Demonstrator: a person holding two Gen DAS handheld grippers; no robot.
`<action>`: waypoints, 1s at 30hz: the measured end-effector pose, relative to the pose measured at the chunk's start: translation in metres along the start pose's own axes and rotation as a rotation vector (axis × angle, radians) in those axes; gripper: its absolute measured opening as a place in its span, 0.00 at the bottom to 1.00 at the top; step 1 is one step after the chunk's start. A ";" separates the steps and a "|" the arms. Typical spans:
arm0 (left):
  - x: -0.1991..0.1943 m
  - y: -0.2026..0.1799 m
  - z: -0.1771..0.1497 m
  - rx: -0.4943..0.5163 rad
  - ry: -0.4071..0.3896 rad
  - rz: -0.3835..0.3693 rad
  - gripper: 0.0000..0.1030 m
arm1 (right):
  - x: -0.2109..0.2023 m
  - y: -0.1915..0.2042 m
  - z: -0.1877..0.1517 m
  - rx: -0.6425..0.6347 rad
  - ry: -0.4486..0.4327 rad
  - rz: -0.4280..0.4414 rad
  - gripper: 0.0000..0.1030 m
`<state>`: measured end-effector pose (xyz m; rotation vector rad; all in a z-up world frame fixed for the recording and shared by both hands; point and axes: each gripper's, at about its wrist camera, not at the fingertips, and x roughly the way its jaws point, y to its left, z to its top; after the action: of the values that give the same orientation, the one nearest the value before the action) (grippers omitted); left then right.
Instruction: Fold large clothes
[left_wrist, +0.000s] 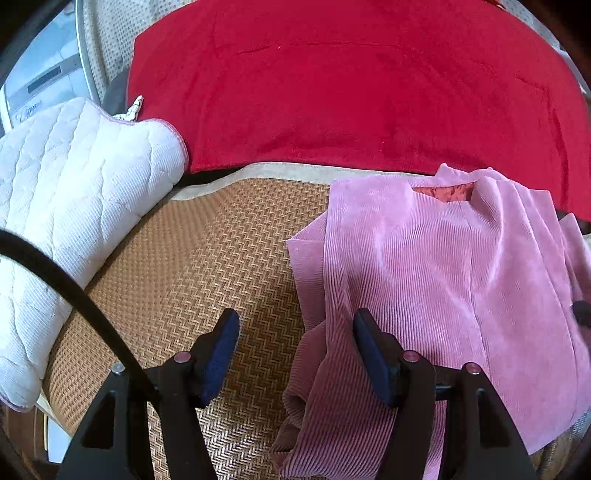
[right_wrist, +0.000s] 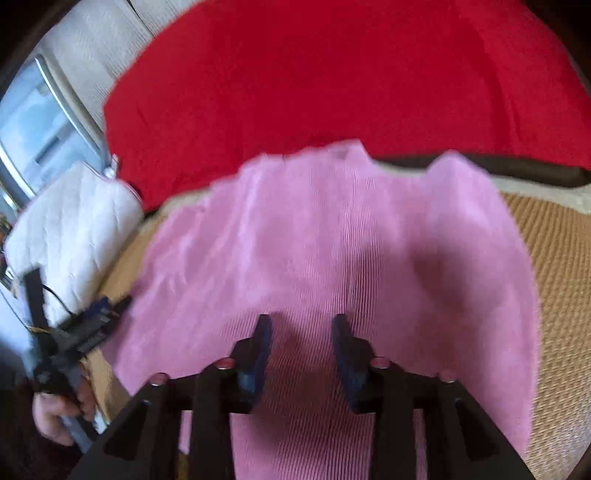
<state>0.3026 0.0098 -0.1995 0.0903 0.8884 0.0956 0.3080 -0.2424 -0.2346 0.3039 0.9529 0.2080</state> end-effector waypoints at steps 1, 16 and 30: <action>0.001 0.001 0.000 0.003 -0.001 0.002 0.63 | 0.003 -0.004 -0.001 0.010 0.005 -0.004 0.46; -0.010 -0.005 -0.005 0.029 -0.015 0.037 0.67 | 0.013 0.035 -0.011 -0.077 -0.024 -0.018 0.51; -0.005 -0.025 -0.013 0.052 0.014 0.152 0.80 | 0.015 0.031 -0.027 -0.032 -0.181 0.002 0.81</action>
<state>0.2909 -0.0148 -0.2065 0.2055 0.8970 0.2149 0.2925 -0.2042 -0.2501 0.2892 0.7692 0.1944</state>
